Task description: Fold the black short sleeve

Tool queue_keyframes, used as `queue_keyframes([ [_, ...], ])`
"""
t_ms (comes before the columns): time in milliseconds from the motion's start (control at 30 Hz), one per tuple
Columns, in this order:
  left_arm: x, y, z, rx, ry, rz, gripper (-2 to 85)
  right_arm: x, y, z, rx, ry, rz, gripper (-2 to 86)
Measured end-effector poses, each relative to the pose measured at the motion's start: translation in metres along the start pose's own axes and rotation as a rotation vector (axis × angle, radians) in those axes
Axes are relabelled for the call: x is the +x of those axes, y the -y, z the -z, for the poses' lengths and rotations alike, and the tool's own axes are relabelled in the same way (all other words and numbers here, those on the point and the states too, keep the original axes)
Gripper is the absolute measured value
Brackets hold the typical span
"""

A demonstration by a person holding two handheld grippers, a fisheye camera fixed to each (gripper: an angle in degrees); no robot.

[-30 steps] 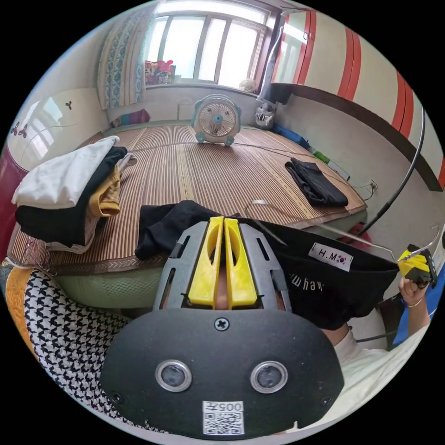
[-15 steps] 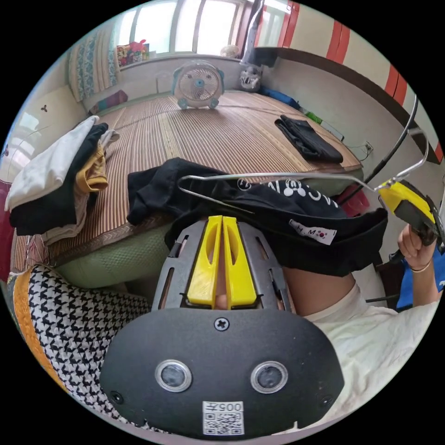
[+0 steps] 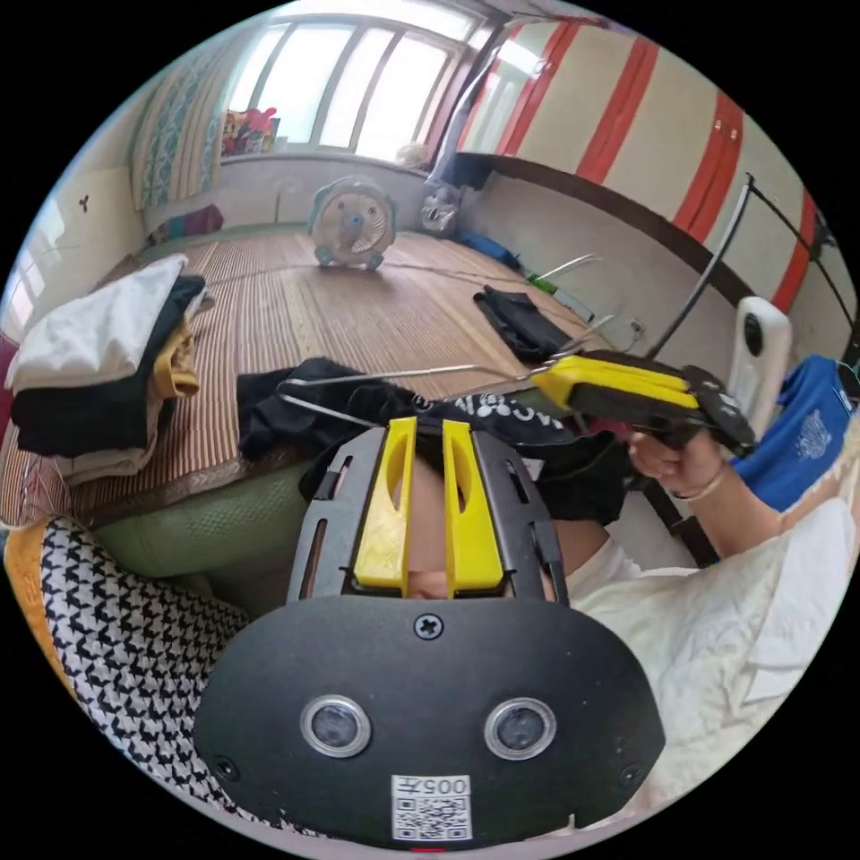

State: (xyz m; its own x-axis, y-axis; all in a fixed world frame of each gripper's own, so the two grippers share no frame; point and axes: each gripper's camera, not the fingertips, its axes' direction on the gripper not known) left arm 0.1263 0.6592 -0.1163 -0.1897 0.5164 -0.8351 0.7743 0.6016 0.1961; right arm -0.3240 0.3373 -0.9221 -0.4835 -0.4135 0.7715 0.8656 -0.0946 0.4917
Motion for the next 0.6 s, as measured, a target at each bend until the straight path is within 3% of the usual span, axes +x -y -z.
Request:
queue_keyframes([
  [233,0.032,0.011,0.073,0.168,-0.123,-0.068,9.0,-0.028,0.011,-0.021,0.021,-0.022,0.059,-1.4],
  [433,0.023,0.009,0.086,0.249,-0.082,0.086,4.3,-0.044,0.007,-0.026,0.018,0.006,0.052,-0.9],
  [600,0.015,0.012,0.106,0.27,-0.111,0.084,3.7,-0.036,0.004,-0.028,0.002,0.033,0.015,2.9],
])
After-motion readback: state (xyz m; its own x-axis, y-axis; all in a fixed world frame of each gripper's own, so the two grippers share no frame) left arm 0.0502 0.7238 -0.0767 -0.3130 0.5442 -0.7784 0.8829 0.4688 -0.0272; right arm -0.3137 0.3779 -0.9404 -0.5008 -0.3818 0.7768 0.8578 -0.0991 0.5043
